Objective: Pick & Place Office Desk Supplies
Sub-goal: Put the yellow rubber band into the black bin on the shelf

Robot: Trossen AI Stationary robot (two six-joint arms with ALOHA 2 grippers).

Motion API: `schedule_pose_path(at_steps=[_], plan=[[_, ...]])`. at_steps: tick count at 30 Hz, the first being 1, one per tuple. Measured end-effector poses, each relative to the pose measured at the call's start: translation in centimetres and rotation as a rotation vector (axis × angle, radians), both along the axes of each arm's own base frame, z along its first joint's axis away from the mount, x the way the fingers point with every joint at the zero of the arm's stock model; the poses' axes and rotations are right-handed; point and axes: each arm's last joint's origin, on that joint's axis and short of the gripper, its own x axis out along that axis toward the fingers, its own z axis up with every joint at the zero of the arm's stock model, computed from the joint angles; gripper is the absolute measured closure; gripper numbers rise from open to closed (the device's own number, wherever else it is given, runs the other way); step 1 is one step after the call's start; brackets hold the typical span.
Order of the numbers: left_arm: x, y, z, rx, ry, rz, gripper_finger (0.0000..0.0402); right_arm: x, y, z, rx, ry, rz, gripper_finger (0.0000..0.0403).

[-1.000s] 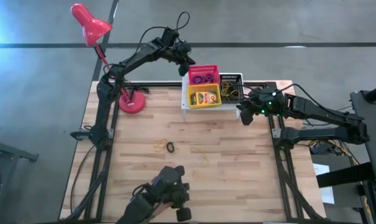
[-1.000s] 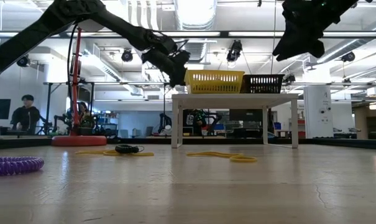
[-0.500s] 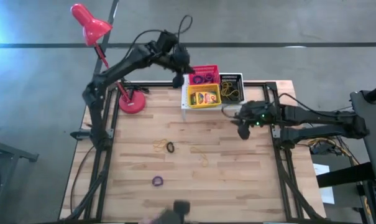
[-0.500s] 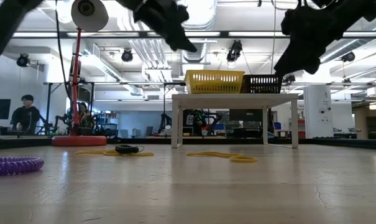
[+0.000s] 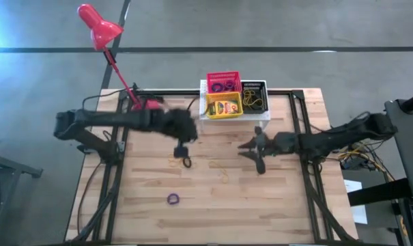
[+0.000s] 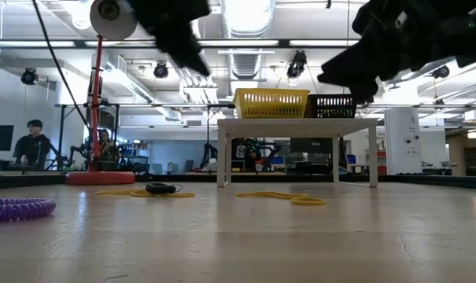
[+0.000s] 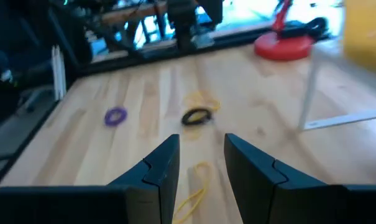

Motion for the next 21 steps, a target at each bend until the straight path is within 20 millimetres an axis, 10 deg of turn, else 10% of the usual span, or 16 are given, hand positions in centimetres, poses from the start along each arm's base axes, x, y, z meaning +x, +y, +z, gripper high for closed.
schedule_pose_path(at_steps=[12, 21], plan=[[-5.9, -4.1, -11.2, -0.143, -0.171, 0.243, 0.0401, 4.9, 3.7, -5.7, 0.001, 0.258, -0.048, 0.0272], [-7.8, -3.9, -14.2, -0.142, -0.235, 0.306, 0.0401, 9.9, 4.6, -7.9, -0.091, 0.406, -0.094, 0.0202]])
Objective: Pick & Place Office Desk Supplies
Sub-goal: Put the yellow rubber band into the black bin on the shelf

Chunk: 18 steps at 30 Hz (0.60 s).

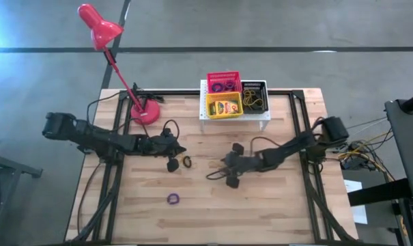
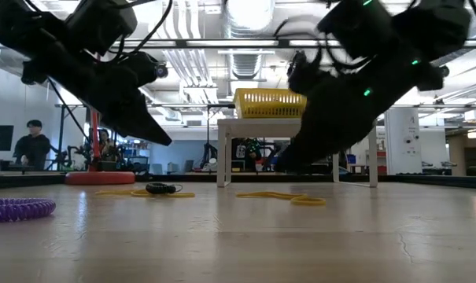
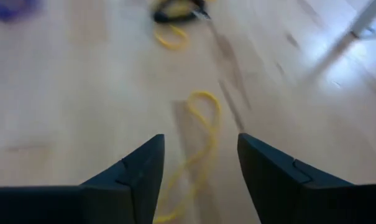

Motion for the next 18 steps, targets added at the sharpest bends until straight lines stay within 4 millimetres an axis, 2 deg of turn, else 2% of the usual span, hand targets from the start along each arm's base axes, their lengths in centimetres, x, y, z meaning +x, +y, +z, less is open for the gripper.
schedule_pose_path(at_steps=[4, 9, 13, 18], plan=[[-0.1, 0.0, -0.1, 0.004, -0.003, 0.005, 0.0401, 1.5, 0.2, -1.0, -0.055, 0.12, -0.033, 0.0211], [0.1, 0.0, 0.2, 0.004, -0.032, 0.006, 0.0401, 2.3, 0.6, -1.7, -0.03, 0.187, -0.043, 0.0246], [0.3, 0.0, 0.4, 0.005, -0.06, 0.008, 0.0401, 2.1, 1.1, -1.7, -0.022, 0.205, -0.034, 0.0286], [0.3, 0.1, 0.5, 0.032, -0.068, 0.018, 0.0401, 1.0, 2.0, -1.7, -0.013, 0.273, -0.042, 0.0358]])
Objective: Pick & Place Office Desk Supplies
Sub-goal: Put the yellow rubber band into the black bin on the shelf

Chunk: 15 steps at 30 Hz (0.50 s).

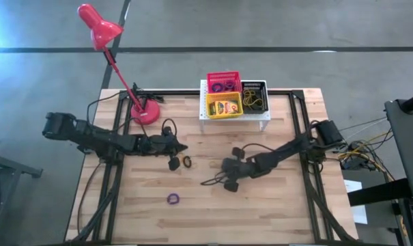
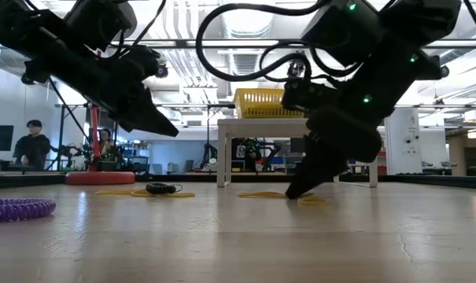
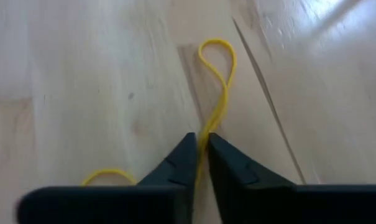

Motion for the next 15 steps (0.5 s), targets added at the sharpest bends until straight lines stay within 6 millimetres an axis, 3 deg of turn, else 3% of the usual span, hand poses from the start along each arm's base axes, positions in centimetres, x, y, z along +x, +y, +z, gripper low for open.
schedule_pose_path(at_steps=[2, 7, 10, 15], plan=[[0.0, 0.1, 0.0, 0.018, -0.001, 0.015, 0.0401, -0.4, 0.4, -0.1, 0.002, 0.028, -0.003, 0.0384], [0.0, 0.2, 0.1, 0.042, -0.011, 0.045, 0.0401, -1.2, 1.0, 1.0, 0.042, 0.046, 0.022, 0.0393], [0.0, 0.2, 0.1, 0.042, -0.012, 0.047, 0.0401, -2.3, 1.1, 2.8, 0.071, 0.078, 0.05, 0.0394], [0.1, 0.2, 0.2, 0.056, -0.022, 0.039, 0.0401, -3.7, 0.3, 7.7, 0.082, -0.025, 0.043, 0.0394]])
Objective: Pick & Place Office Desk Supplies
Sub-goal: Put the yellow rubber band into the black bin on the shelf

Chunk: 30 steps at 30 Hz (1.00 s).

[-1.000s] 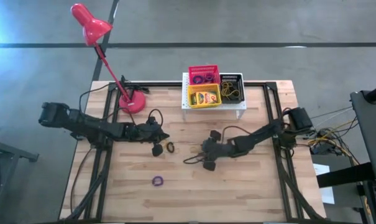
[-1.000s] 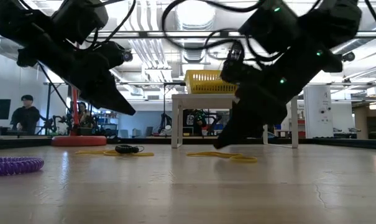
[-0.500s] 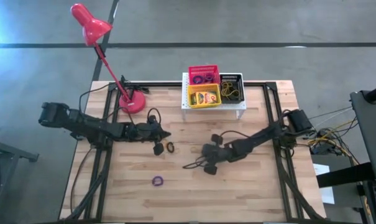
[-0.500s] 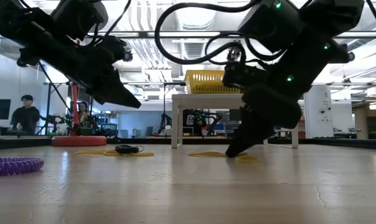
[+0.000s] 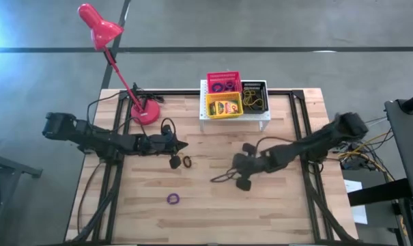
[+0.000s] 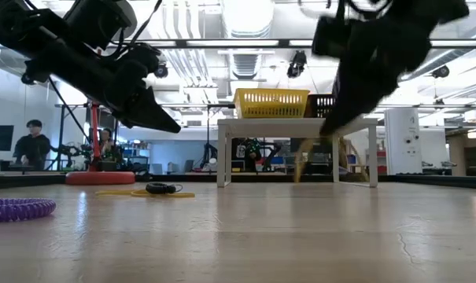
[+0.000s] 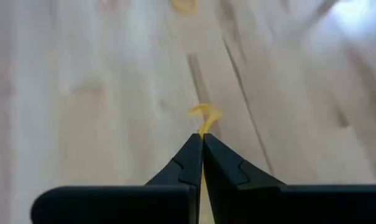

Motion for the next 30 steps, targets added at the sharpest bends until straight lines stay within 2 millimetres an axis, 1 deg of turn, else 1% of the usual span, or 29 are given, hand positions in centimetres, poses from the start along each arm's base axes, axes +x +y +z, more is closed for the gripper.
schedule_pose_path(at_steps=[3, 5, 7, 12, 15, 17, 19, 21, 23, 26, 30], plan=[[0.1, 0.0, 0.1, 0.007, -0.009, -0.003, 0.0401, -1.0, -0.7, 3.2, 0.015, -0.104, 0.007, 0.0394], [0.1, 0.0, 0.2, 0.01, -0.017, 0.002, 0.0401, -1.6, -1.5, 6.0, 0.013, -0.198, -0.005, 0.0394], [0.1, 0.0, 0.2, 0.01, -0.017, 0.003, 0.0401, -2.2, -2.6, 8.5, -0.045, -0.256, -0.041, 0.0394], [0.1, 0.0, 0.2, 0.01, -0.019, 0.003, 0.0401, -3.9, -6.4, 14.4, -0.269, -0.311, -0.204, 0.0394], [0.1, 0.0, 0.2, 0.01, -0.021, 0.003, 0.0401, -4.6, -9.5, 16.5, -0.38, -0.291, -0.322, 0.0394], [0.1, 0.0, 0.2, 0.008, -0.024, 0.003, 0.0401, -4.8, -11.6, 17.3, -0.435, -0.272, -0.387, 0.0394], [0.1, 0.0, 0.2, 0.007, -0.025, 0.004, 0.0401, -5.1, -13.7, 17.7, -0.478, -0.245, -0.45, 0.0394], [0.1, 0.0, 0.2, 0.007, -0.025, 0.004, 0.0401, -5.3, -15.7, 17.5, -0.507, -0.203, -0.51, 0.0394], [0.1, 0.0, 0.2, 0.007, -0.025, 0.004, 0.0401, -5.5, -17.3, 16.6, -0.52, -0.145, -0.559, 0.0394], [0.1, 0.0, 0.2, 0.006, -0.025, 0.004, 0.0401, -6.0, -18.8, 15.4, -0.508, -0.096, -0.61, 0.0394], [0.1, 0.0, 0.2, 0.006, -0.026, 0.004, 0.0401, -6.4, -19.9, 13.6, -0.429, -0.068, -0.639, 0.0394]])
